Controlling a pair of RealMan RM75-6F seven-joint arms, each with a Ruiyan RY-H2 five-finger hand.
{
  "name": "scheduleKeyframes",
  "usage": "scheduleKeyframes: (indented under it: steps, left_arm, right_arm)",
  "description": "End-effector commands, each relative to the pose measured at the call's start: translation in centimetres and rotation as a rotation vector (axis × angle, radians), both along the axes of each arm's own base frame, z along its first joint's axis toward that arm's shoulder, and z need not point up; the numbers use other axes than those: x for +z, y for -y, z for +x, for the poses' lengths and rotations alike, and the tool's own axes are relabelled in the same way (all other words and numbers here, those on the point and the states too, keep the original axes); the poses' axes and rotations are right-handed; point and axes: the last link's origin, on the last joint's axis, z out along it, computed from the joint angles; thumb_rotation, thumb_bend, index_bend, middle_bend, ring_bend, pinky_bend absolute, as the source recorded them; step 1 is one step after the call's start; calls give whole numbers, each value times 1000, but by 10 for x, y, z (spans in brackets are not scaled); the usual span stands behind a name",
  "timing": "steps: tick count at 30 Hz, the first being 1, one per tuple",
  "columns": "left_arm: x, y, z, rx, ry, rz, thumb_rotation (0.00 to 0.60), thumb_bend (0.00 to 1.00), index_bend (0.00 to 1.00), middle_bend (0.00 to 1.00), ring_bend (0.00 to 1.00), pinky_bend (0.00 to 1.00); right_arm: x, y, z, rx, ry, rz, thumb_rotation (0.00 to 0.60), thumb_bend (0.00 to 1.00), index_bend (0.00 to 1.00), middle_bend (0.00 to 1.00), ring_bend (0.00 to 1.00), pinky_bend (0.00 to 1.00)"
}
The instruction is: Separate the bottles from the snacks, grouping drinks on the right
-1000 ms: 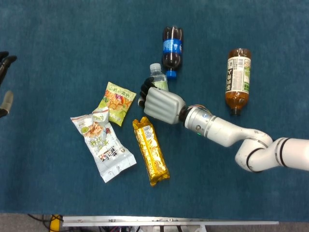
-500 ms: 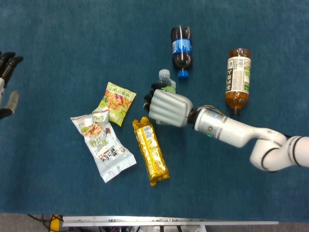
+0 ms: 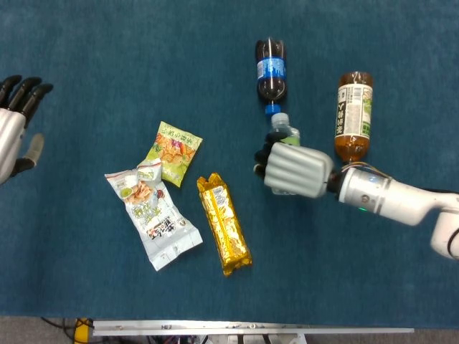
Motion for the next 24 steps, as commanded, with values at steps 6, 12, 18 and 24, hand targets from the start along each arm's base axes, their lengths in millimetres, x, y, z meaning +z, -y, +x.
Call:
scheduleKeyframes:
  steps: [6, 12, 18, 24]
  left_arm:
    - [-5, -3, 3, -6, -4, -12, 600, 456, 116, 124, 90, 153]
    - [-8, -4, 4, -7, -4, -19, 600, 455, 116, 124, 90, 153]
    - [-10, -5, 4, -9, -4, -21, 600, 456, 116, 123, 89, 153]
    - [-11, -6, 4, -8, -4, -26, 600, 455, 116, 122, 89, 153]
  right_arm:
    - [7, 8, -14, -44, -37, -30, 600, 0, 613, 606, 571, 507]
    - [11, 14, -21, -75, -77, -55, 600, 0, 613, 606, 570, 507]
    - [13, 24, -26, -104, -97, -94, 600, 0, 613, 604, 566, 507]
    - [17, 38, -30, -141, -103, -146, 600, 0, 613, 601, 558, 507]
